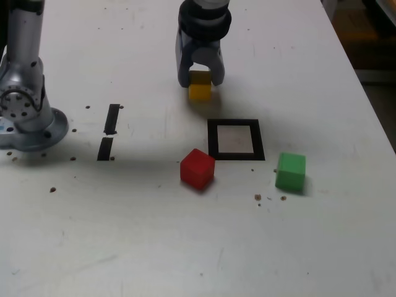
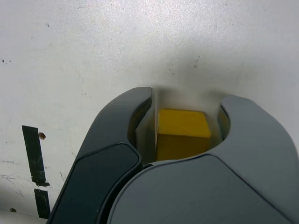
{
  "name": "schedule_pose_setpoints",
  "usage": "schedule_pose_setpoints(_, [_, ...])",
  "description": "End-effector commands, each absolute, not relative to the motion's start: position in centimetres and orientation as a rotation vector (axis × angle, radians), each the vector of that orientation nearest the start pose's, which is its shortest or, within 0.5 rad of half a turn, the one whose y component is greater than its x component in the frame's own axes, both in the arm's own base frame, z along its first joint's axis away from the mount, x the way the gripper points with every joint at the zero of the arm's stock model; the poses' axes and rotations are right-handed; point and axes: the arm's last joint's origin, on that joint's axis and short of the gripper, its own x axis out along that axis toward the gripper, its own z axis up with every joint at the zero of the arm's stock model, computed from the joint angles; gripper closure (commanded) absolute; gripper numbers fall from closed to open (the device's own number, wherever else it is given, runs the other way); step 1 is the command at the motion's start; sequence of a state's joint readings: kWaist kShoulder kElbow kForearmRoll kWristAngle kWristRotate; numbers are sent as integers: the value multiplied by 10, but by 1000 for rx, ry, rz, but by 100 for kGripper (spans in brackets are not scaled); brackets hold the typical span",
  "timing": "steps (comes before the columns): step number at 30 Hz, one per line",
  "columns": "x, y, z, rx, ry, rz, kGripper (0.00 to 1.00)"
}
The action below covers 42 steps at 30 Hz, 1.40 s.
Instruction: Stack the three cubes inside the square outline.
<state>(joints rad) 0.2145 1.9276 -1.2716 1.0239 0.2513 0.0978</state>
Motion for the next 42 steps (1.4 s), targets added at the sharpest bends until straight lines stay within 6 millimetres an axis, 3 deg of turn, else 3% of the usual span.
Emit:
schedule_pose_setpoints(1, [308, 79, 225, 102, 1712, 254, 29])
schedule_pose_setpoints(6, [305, 77, 230, 103, 1697, 238, 10])
schedule_pose_setpoints(11, [285, 58, 267, 131, 1650, 224, 1])
schedule_pose_setpoints(15, [264, 14, 292, 193, 1627, 150, 1])
schedule_pose_setpoints(20, [247, -64, 298, 260, 1601, -18, 1])
schedule_pose_setpoints(25, [252, -123, 289, 324, 1615, -155, 2])
schedule_pose_setpoints(30, [274, -165, 272, 405, 1639, -243, 4])
schedule_pose_setpoints(34, [284, -178, 251, 456, 1693, -263, 6])
schedule_pose_setpoints(42, [266, -165, 237, 519, 1781, -223, 9])
